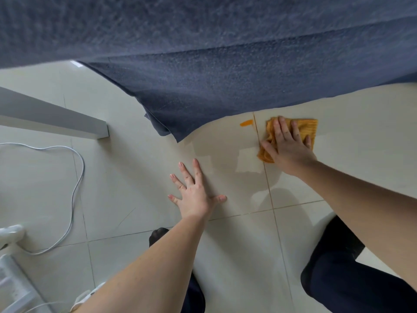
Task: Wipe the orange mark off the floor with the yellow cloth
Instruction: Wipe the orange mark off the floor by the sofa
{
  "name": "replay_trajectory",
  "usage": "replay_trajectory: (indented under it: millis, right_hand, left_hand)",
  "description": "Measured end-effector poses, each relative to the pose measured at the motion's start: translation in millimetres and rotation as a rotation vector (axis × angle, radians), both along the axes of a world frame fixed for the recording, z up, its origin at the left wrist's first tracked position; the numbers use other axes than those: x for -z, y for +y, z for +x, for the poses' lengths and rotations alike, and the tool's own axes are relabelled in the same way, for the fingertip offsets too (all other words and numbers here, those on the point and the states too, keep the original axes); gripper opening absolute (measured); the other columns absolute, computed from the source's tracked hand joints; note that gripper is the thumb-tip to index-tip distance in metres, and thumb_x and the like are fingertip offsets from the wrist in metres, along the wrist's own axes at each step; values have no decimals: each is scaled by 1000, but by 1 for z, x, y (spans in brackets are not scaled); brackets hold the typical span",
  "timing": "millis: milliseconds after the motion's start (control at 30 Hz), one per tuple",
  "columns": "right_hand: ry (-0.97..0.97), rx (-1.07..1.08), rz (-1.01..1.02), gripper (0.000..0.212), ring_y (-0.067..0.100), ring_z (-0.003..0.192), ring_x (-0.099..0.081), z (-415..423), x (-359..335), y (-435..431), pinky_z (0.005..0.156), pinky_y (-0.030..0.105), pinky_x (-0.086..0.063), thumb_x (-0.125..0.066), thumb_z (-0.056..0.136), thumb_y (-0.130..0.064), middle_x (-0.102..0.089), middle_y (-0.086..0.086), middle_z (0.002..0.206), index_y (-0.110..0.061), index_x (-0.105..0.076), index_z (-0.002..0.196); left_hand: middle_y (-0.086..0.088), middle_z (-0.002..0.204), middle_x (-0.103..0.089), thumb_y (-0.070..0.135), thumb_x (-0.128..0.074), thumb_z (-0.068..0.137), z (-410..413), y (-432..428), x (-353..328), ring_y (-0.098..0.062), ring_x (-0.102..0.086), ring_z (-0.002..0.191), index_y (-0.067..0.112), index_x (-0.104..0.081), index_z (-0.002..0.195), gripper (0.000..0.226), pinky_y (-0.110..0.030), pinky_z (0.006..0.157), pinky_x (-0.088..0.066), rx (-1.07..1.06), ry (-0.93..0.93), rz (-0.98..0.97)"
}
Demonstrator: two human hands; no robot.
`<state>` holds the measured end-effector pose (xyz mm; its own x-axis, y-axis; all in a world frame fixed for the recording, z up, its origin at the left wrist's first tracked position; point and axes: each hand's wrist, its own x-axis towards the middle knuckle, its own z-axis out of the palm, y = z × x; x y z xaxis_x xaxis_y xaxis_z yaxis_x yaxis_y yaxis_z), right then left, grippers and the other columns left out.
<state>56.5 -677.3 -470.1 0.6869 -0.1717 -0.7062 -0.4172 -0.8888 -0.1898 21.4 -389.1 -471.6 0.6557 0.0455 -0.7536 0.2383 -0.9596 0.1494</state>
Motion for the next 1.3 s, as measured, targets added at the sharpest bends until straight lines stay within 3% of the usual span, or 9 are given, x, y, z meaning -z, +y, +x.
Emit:
replay_trajectory:
  millis: [133, 367, 467, 600, 700, 867, 1000, 1133, 1300]
  right_hand:
    - [-17, 190, -11, 86, 28, 161, 19, 46, 3, 19, 121, 76, 0, -6, 98, -77, 22, -9, 175, -29, 20, 165]
    - [-40, -103, 39, 80, 22, 161, 21, -15, 3, 33, 127, 65, 2, -6, 101, -74, 26, -15, 172, -33, 21, 164]
    - [-27, 29, 20, 80, 24, 161, 20, -5, 3, 15, 127, 66, 1, -5, 100, -73, 27, -13, 172, -33, 24, 163]
    - [-65, 212, 36, 81, 27, 162, 17, 50, 5, 40, 121, 75, 5, -7, 100, -74, 17, -11, 176, -32, 14, 166]
    - [-69, 33, 108, 75, 22, 162, 17, 57, 4, 66, 122, 73, 7, -7, 102, -70, 15, -17, 175, -36, 9, 167]
    - [-43, -228, 84, 71, 16, 161, 19, -18, -1, 53, 125, 69, 3, -7, 104, -70, 22, -23, 172, -42, 17, 164]
    - [-10, 10, 33, 73, 19, 161, 19, -12, -2, 9, 125, 69, 1, -6, 101, -72, 25, -22, 171, -43, 23, 161]
    - [-37, 216, 3, 77, 24, 161, 18, 47, 5, 35, 120, 78, 3, -5, 100, -73, 19, -15, 175, -37, 17, 165]
    - [-68, -47, 120, 74, 22, 161, 20, 29, 7, 103, 120, 74, 11, -6, 102, -71, 21, -19, 173, -38, 13, 165]
  left_hand:
    - [-3, 169, 42, 71, -82, 75, -1, 1, 0, -46, 30, 157, 42, 32, 161, 145, -82, 118, -10, 4, -4, 3]
    - [-4, 170, 41, 72, -81, 74, 0, 0, -1, -47, 29, 157, 41, 31, 162, 146, -81, 119, -12, 9, 0, 15]
    - [-4, 171, 40, 71, -81, 74, -1, 0, 0, -48, 28, 158, 41, 30, 162, 145, -82, 117, -12, 11, -11, 11]
    - [-4, 170, 40, 72, -81, 73, -1, 1, 0, -47, 27, 158, 42, 30, 162, 146, -82, 117, -12, 11, -19, 14]
    - [-4, 171, 40, 72, -81, 74, 1, 0, -2, -47, 27, 158, 42, 30, 162, 145, -82, 117, -12, 6, -15, 7]
    - [-2, 171, 38, 76, -79, 71, 0, 3, -4, -45, 25, 159, 45, 31, 161, 145, -78, 119, -14, 19, -27, 27]
    - [1, 174, 32, 78, -79, 70, 0, 11, -6, -41, 19, 162, 49, 25, 162, 142, -75, 121, -22, 11, -72, 9]
    - [3, 176, 29, 79, -80, 68, 0, 25, -10, -41, 12, 163, 51, 25, 161, 143, -75, 121, -21, -74, -90, 103]
    - [7, 174, 33, 72, -87, 66, 4, 27, -9, -42, 18, 162, 57, 23, 160, 144, -78, 120, -17, -185, -41, 35]
